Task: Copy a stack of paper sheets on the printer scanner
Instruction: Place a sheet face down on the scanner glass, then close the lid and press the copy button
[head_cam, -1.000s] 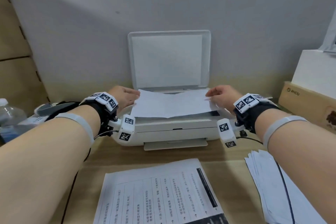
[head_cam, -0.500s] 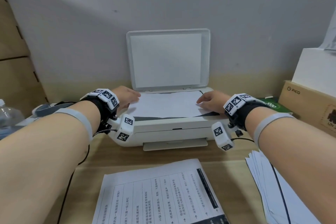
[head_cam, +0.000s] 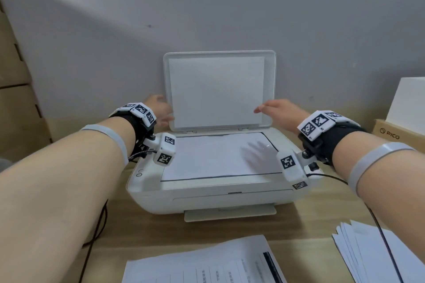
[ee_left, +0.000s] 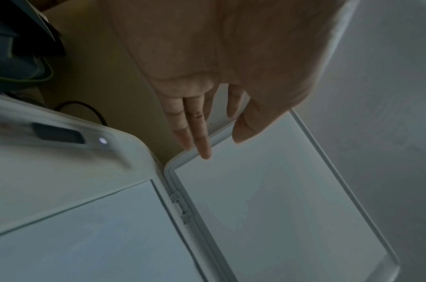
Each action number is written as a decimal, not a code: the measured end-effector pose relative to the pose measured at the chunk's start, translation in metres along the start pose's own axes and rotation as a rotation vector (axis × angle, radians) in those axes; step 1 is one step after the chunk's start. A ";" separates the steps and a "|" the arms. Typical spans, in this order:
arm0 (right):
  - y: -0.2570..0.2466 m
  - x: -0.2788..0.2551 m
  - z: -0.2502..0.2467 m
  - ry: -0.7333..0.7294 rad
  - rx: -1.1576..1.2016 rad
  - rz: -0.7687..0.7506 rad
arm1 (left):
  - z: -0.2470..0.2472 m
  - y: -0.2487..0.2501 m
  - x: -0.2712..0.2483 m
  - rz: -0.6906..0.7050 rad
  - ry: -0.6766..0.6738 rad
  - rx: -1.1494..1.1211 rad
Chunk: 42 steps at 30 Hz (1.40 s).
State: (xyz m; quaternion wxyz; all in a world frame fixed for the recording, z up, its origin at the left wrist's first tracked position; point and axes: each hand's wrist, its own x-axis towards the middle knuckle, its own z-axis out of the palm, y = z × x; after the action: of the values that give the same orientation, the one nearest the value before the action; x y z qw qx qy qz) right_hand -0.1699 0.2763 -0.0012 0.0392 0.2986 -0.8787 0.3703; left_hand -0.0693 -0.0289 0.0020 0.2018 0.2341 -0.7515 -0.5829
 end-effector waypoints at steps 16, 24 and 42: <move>-0.014 0.016 0.010 0.410 0.033 -0.217 | 0.007 0.011 0.014 0.115 0.117 -0.034; -0.069 -0.024 -0.001 0.336 -0.432 -0.313 | -0.020 -0.012 -0.043 0.133 -0.026 0.122; -0.045 -0.079 0.065 -0.348 -0.461 -0.172 | -0.043 -0.088 -0.092 0.115 0.063 0.575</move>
State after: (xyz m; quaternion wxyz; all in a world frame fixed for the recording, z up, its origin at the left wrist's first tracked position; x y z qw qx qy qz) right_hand -0.0706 0.2466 -0.0432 -0.0138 0.4143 -0.9046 0.0996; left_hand 0.0400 -0.0275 -0.0761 0.1832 0.2565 -0.8912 -0.3262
